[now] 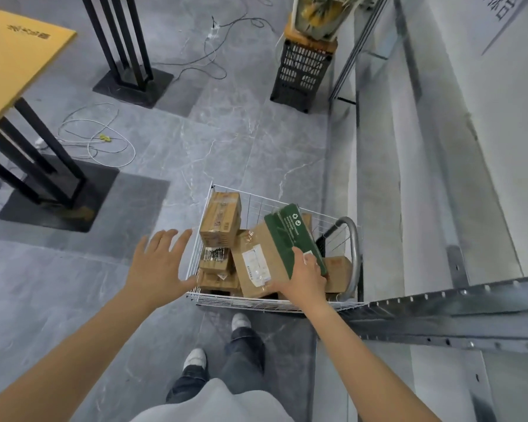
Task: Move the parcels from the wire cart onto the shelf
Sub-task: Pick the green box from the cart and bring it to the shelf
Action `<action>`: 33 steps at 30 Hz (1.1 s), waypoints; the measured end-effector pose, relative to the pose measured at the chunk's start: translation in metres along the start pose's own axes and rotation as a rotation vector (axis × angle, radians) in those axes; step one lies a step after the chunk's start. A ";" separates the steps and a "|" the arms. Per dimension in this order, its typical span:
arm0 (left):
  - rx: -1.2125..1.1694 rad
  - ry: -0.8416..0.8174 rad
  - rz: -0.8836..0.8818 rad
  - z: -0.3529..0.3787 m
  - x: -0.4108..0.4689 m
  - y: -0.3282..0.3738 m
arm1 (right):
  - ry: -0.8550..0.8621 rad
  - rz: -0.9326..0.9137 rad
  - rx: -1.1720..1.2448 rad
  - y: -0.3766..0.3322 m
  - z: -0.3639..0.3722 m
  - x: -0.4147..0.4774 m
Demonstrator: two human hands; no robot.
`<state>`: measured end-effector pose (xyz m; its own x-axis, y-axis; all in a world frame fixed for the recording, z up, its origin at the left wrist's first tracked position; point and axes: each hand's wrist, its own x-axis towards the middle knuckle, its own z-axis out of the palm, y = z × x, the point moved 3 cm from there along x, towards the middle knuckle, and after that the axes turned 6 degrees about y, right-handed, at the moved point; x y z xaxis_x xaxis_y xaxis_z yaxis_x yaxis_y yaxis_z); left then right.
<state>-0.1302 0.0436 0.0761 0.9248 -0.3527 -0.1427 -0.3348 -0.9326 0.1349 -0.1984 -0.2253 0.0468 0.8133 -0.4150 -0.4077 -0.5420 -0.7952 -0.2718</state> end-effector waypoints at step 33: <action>-0.030 -0.141 -0.463 0.056 0.098 0.006 | -0.009 0.185 -0.290 -0.012 0.088 0.285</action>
<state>-0.0517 -0.0014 0.0078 0.9411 0.0902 -0.3260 0.1138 -0.9920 0.0540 0.0215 -0.2950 -0.1426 0.7044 -0.5611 -0.4347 -0.5964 -0.8000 0.0662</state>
